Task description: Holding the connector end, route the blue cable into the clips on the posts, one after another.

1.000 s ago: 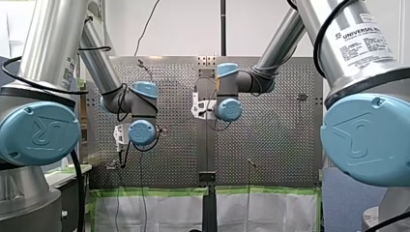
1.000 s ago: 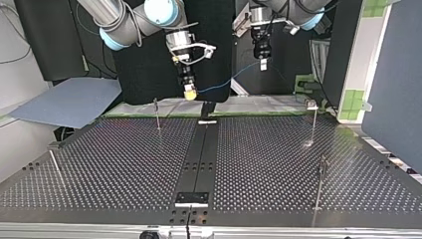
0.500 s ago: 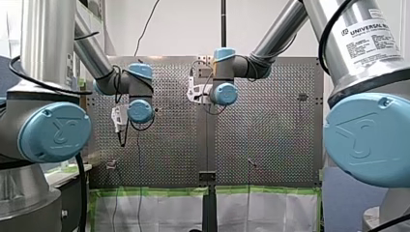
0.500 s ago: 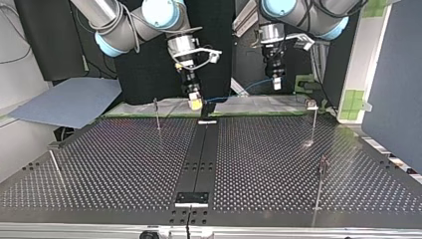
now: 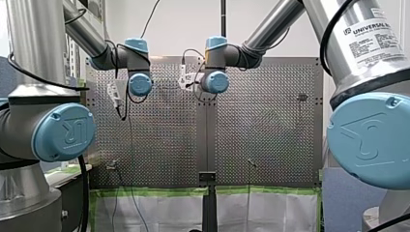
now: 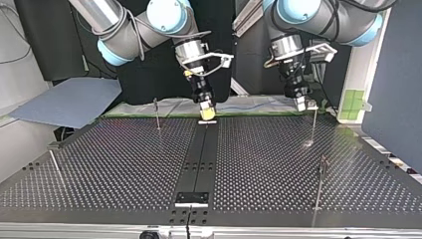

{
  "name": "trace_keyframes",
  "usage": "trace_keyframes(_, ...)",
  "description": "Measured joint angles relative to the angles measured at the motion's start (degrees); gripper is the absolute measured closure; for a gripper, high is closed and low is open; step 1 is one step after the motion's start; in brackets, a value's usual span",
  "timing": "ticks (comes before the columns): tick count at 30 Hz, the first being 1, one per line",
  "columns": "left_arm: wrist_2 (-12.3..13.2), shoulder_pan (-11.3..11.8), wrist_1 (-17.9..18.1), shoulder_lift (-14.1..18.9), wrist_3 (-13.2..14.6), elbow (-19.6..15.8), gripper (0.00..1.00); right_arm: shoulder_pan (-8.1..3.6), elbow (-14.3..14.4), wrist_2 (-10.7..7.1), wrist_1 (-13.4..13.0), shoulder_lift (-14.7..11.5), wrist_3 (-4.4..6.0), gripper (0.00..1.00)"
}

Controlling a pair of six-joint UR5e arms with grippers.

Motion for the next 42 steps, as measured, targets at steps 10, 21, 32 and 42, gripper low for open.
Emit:
trace_keyframes(10, 0.01, 1.18, -4.85, 3.53, 0.02, 2.81, 1.0, 1.0, -5.41, -0.86, 3.93, 0.0, 0.66, 1.0)
trace_keyframes(21, 2.7, 3.63, -8.39, 2.49, -0.08, 6.63, 1.0, 1.04, -9.16, -2.1, 5.76, 0.12, 2.81, 1.0)
trace_keyframes(32, 3.59, 6.37, -11.12, 3.09, 0.2, 10.34, 1.0, 1.51, -14.88, -2.54, 8.6, 3.07, 3.43, 1.0)
trace_keyframes(42, 9.3, 12.46, -12.16, 3.31, 0.53, 10.98, 1.0, 3.1, -20.35, -2.56, 11.21, 6.05, 3.6, 1.0)
